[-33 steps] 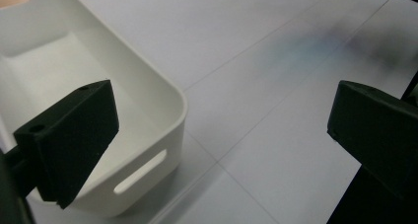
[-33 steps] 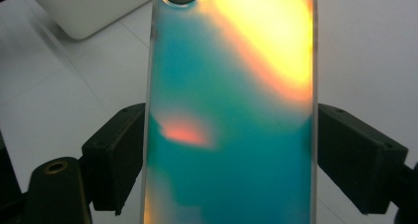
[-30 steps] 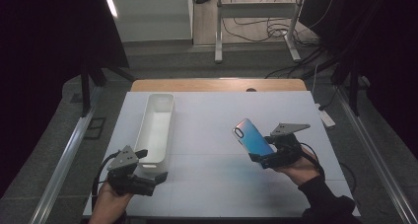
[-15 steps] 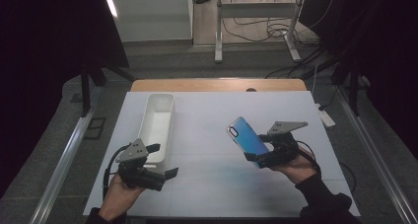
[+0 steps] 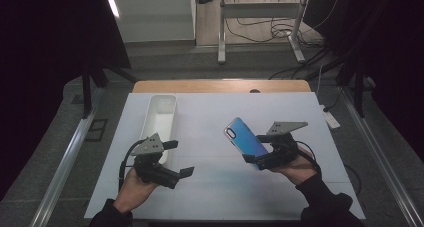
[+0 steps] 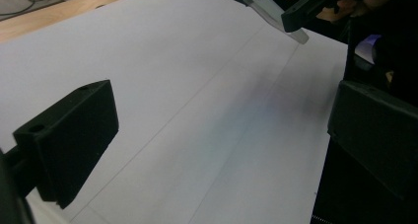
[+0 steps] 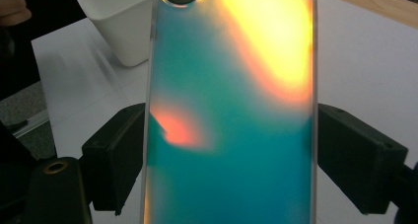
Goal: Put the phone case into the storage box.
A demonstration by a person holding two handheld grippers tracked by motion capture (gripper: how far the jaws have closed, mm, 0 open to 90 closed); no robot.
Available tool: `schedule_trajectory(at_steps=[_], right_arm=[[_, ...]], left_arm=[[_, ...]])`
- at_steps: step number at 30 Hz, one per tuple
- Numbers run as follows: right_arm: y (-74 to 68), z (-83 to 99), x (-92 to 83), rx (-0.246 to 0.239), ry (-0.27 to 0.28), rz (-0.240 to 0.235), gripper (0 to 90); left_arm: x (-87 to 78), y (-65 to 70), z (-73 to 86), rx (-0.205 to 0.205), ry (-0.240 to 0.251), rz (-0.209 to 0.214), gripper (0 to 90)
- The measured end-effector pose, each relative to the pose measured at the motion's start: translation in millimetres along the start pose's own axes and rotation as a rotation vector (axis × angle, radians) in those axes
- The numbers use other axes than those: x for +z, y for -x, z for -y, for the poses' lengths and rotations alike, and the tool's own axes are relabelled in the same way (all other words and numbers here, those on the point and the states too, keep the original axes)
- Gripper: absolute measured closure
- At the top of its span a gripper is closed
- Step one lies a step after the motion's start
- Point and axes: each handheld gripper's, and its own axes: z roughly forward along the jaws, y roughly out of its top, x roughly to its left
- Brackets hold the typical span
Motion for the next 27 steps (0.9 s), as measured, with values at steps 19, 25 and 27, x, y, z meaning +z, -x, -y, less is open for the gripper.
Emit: schedule_trajectory(at_steps=[19,25,27], right_arm=[[-8.0,-11.0,9.0,-0.024,0.033,-0.064,16.6],[-9.4,-13.3,10.8,-0.034,0.05,-0.089,16.6],[-9.9,-14.0,11.3,-0.039,0.055,-0.096,16.6]], left_arm=[[23.6,-1.8,-15.8,0.009,0.026,0.117,0.0],[29.8,-3.4,-20.7,0.011,0.038,0.151,0.0],[31.8,-3.4,-22.9,0.012,0.042,0.166,0.0]])
